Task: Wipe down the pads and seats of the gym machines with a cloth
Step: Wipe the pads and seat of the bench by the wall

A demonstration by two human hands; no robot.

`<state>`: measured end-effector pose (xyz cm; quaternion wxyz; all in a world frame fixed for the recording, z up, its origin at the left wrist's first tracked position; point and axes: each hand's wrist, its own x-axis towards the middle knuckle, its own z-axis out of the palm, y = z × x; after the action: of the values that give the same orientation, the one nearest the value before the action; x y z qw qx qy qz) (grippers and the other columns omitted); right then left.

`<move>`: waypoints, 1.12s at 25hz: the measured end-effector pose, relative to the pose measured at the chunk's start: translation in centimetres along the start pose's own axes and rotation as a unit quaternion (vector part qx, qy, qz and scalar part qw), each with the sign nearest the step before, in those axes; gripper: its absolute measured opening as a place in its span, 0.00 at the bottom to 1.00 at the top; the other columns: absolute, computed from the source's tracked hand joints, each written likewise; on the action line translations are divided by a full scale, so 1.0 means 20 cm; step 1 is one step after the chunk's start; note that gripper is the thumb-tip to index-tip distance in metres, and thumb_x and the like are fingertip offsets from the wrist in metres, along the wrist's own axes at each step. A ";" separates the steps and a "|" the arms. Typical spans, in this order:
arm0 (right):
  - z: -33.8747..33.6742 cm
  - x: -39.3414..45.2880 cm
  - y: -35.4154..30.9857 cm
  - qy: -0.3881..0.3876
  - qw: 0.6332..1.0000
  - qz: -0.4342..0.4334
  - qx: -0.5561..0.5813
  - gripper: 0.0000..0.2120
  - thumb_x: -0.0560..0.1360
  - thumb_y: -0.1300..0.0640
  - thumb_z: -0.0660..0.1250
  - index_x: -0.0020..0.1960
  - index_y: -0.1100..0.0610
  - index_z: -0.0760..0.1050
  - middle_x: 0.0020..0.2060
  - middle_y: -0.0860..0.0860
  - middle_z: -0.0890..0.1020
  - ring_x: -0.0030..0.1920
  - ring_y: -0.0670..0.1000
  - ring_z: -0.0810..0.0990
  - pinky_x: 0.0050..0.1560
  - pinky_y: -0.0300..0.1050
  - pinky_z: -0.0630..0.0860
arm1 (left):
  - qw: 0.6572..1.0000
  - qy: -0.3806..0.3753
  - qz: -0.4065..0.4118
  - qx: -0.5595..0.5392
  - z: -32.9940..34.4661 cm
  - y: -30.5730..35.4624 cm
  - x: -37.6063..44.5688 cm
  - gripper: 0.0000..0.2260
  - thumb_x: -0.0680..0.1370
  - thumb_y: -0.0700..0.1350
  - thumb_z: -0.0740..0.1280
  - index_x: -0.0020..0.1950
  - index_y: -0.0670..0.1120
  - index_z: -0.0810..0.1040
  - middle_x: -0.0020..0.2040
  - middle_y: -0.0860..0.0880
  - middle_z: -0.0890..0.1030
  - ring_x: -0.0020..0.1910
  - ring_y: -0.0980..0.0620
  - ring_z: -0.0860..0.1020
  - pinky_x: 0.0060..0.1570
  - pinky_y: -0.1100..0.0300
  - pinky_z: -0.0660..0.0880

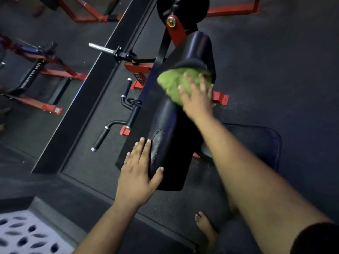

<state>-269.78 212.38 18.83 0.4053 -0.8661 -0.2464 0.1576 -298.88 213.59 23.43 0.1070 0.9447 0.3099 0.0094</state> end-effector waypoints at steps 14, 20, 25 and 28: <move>0.10 -0.54 -0.09 -0.001 1.000 -0.025 -0.004 0.29 0.76 0.31 0.54 0.77 0.33 0.59 0.80 0.55 0.53 0.78 0.63 0.56 0.72 0.67 0.63 | 0.999 0.045 0.008 0.010 0.03 0.01 -0.02 0.37 0.76 0.60 0.61 0.82 0.46 0.58 0.82 0.47 0.60 0.80 0.48 0.59 0.78 0.50 0.58; 0.04 -0.34 -0.20 -0.085 0.995 -0.043 -0.023 0.30 0.76 0.30 0.59 0.76 0.31 0.58 0.80 0.46 0.35 0.79 0.64 0.34 0.71 0.76 0.56 | 0.998 0.053 -0.008 -0.015 0.02 0.01 -0.01 0.38 0.74 0.60 0.62 0.81 0.47 0.58 0.81 0.47 0.61 0.80 0.49 0.60 0.77 0.47 0.61; 0.20 -0.81 0.05 -0.033 0.990 -0.109 0.086 0.34 0.76 0.28 0.56 0.79 0.38 0.58 0.82 0.55 0.44 0.80 0.65 0.46 0.75 0.70 0.56 | 0.983 0.147 -0.079 -0.073 0.06 0.06 -0.08 0.29 0.76 0.56 0.63 0.74 0.43 0.69 0.74 0.45 0.70 0.74 0.46 0.68 0.71 0.39 0.67; 0.21 -0.89 0.04 -0.034 0.992 -0.094 0.073 0.35 0.78 0.28 0.49 0.81 0.41 0.54 0.81 0.61 0.45 0.79 0.68 0.48 0.74 0.71 0.56 | 0.968 0.162 -0.131 -0.138 0.11 0.11 -0.20 0.26 0.80 0.56 0.58 0.75 0.44 0.68 0.76 0.47 0.68 0.78 0.48 0.63 0.74 0.37 0.62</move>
<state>-286.18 204.68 16.84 0.4716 -0.8014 -0.3283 0.1662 -300.60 209.14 22.00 0.1846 0.8579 0.4399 0.1907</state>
